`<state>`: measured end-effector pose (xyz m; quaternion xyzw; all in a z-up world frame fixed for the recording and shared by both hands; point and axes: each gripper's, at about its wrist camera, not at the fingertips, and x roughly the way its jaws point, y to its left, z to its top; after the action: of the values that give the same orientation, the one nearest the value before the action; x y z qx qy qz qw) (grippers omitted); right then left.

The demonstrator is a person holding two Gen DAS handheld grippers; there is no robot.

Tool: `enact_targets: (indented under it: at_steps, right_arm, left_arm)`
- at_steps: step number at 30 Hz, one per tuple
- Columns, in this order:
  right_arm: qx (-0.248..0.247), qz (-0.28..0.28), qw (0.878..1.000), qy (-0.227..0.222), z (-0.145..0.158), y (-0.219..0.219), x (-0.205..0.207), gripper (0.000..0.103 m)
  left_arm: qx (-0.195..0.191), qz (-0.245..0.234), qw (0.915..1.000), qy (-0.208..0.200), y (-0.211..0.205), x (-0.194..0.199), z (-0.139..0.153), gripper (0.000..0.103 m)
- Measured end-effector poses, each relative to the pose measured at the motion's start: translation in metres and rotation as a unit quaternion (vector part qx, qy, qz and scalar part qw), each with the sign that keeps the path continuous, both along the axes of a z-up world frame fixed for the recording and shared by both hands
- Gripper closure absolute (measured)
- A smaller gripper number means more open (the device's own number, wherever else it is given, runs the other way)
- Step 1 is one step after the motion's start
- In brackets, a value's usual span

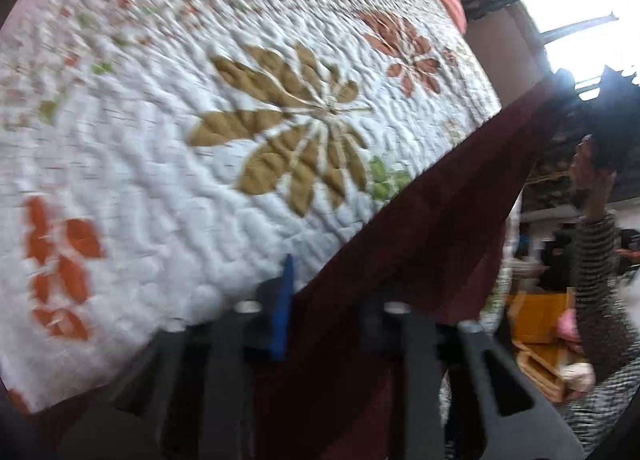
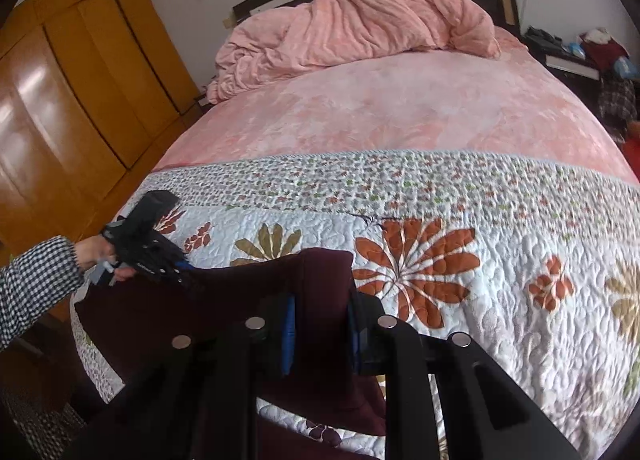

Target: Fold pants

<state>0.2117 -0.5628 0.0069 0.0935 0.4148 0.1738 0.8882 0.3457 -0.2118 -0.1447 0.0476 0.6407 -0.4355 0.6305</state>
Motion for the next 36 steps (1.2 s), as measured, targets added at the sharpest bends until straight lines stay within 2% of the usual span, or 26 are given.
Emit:
enact_targets:
  at_steps: [4,6,8,9,11,13,16,18,19,22,24,29,31,34,36]
  right_arm:
    - [-0.001,-0.017,1.000,0.004,-0.010,0.002,-0.002,0.083]
    - [0.007,-0.026,1.000,0.005,-0.012,0.002,-0.001,0.083]
    - [0.007,-0.034,0.999,0.004,-0.015,0.004,-0.002,0.082]
    - [0.006,-0.035,0.999,0.004,-0.016,0.006,-0.003,0.083]
    - [0.009,-0.038,0.999,0.005,-0.020,0.007,-0.009,0.082]
    - [0.011,-0.039,0.999,0.005,-0.025,0.008,-0.018,0.082]
    - [0.018,-0.044,0.999,0.016,-0.038,0.007,-0.037,0.082]
    - [0.017,-0.047,0.998,0.029,-0.052,0.006,-0.051,0.082]
    - [0.020,-0.048,0.998,0.039,-0.061,0.006,-0.059,0.082]
    - [0.019,-0.047,0.997,0.059,-0.078,0.006,-0.074,0.082]
    - [0.016,-0.048,0.997,0.061,-0.080,0.007,-0.081,0.082]
    - [0.023,-0.054,0.998,0.012,-0.056,0.006,-0.104,0.082]
    - [0.025,-0.053,0.998,0.008,-0.056,0.005,-0.118,0.081]
    - [0.021,-0.052,0.998,0.027,-0.073,0.005,-0.141,0.079]
    - [0.012,-0.053,0.997,0.051,-0.091,0.006,-0.160,0.075]
  left_arm:
    - [0.006,0.030,0.9946,-0.099,0.012,-0.016,0.035,0.095]
    - [0.027,0.052,0.9861,-0.156,0.014,-0.026,0.054,0.095]
    - [0.049,0.056,0.9740,-0.214,0.014,-0.041,0.071,0.095]
    - [0.069,0.059,0.9628,-0.255,0.012,-0.054,0.081,0.095]
    - [0.085,0.066,0.9515,-0.288,0.012,-0.070,0.091,0.095]
    - [0.105,0.059,0.9353,-0.333,0.010,-0.095,0.096,0.095]
    - [0.125,0.045,0.9176,-0.375,0.008,-0.133,0.091,0.095]
    - [0.131,0.031,0.9119,-0.388,0.007,-0.154,0.083,0.095]
    - [0.132,0.028,0.9111,-0.389,0.006,-0.162,0.080,0.095]
    - [0.136,0.015,0.9165,-0.376,0.006,-0.179,0.064,0.095]
    - [0.140,0.006,0.9140,-0.381,0.005,-0.188,0.059,0.095]
    - [0.122,0.032,0.9130,-0.388,0.009,-0.208,0.073,0.094]
    - [0.116,0.033,0.9143,-0.387,0.010,-0.223,0.076,0.093]
    - [0.123,0.022,0.9152,-0.383,0.006,-0.253,0.066,0.092]
    - [0.127,0.016,0.9189,-0.373,0.004,-0.271,0.052,0.091]
